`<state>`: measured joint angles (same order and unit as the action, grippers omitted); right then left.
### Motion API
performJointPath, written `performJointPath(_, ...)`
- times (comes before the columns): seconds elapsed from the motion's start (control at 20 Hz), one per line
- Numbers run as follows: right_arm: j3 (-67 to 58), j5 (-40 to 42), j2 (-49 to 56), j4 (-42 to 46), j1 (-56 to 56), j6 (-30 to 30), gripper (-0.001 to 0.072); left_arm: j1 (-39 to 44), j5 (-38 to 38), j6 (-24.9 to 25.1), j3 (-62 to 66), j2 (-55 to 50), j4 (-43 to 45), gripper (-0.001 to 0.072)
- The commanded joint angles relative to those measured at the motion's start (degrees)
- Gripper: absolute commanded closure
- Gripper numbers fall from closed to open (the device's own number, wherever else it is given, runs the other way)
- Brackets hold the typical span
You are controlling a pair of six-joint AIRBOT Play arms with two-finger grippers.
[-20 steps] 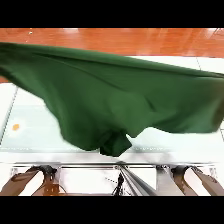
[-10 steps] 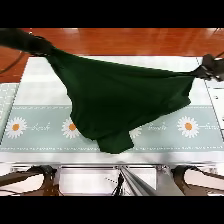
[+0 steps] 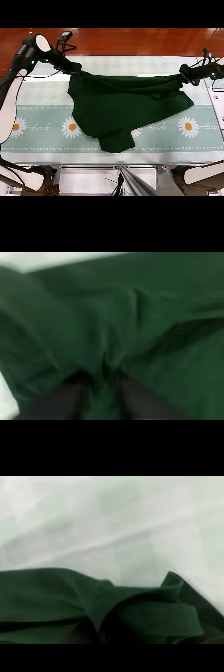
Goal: Fold the shirts.
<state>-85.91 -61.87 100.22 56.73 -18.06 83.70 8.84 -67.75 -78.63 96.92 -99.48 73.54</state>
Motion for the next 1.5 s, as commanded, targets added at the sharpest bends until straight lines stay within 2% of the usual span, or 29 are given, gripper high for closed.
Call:
performJointPath(0.0, 0.0, -2.4, 1.1, -3.4, -0.3, -5.0, 0.0330, -0.8, -4.2, -2.1, 1.1, -1.5, 1.3, 0.0225)
performJointPath(0.05, 0.0, -5.3, -0.1, -5.9, -1.0, -8.7, 0.0271, -1.6, -8.6, -3.3, 2.7, -1.2, 3.9, 0.0165)
performJointPath(0.1, -0.4, -8.5, -1.6, -6.3, -1.9, -10.5, 0.0271, -2.4, -13.8, -5.2, 4.3, -0.7, 7.2, 0.0132)
performJointPath(0.2, -1.2, -15.4, -5.8, 0.5, -4.0, -10.9, 0.0273, -5.0, -23.2, -6.7, 5.3, 1.5, 11.3, 0.0133)
performJointPath(0.25, -1.2, -18.9, -8.2, 8.3, -5.0, -10.3, 0.0273, -6.6, -26.4, -6.8, 5.2, 3.1, 10.7, 0.0133)
performJointPath(0.3, -0.7, -20.7, -10.2, 14.6, -6.7, -6.7, 0.0273, -8.0, -27.4, -6.9, 4.0, 5.0, 8.7, 0.0133)
performJointPath(0.4, 3.3, -20.6, -14.4, 16.6, -11.4, -4.9, 0.0270, -10.2, -26.7, -7.0, -3.1, 10.4, 0.0, 0.0133)
performJointPath(0.45, 6.4, -19.8, -16.3, 15.1, -13.9, -5.6, 0.0255, -10.7, -25.2, -6.5, -9.3, 13.9, -4.2, 0.0133)
performJointPath(0.5, 10.3, -18.5, -18.0, 12.3, -16.6, -7.1, 0.0178, -10.6, -23.0, -5.3, -16.1, 17.5, -7.3, 0.0133)
performJointPath(0.55, 13.9, -17.3, -19.2, 8.9, -18.9, -8.7, 0.0164, -10.4, -19.8, -4.4, -24.1, 21.6, -10.2, 0.0133)
performJointPath(0.65, 20.0, -15.6, -20.5, 1.5, -22.6, -12.8, 0.0164, -10.3, -14.3, -2.8, -39.5, 29.4, -16.0, 0.0132)
performJointPath(0.7, 21.8, -15.1, -20.6, -0.9, -23.6, -14.2, 0.0165, -10.3, -12.3, -2.2, -46.2, 32.6, -18.5, 0.0088)
performJointPath(0.75, 22.6, -14.6, -20.6, -1.4, -23.7, -14.9, 0.0165, -10.2, -10.6, -1.9, -52.7, 35.6, -21.1, 0.0012)
performJointPath(0.9, 23.0, -12.6, -20.6, -2.4, -23.6, -15.7, 0.0167, -9.9, -5.6, -1.4, -66.5, 40.6, -30.1, 0.0003)
performJointPath(1.2, 23.0, -11.0, -20.6, -2.7, -23.6, -17.0, 0.0178, -0.9, 6.6, -0.9, -74.4, 37.7, -36.7, 0.0004)
performJointPath(1.45, 23.0, -11.2, -20.6, -2.7, -23.6, -17.0, 0.0180, 4.7, 21.7, -0.9, -74.3, 31.8, -43.9, 0.0014)
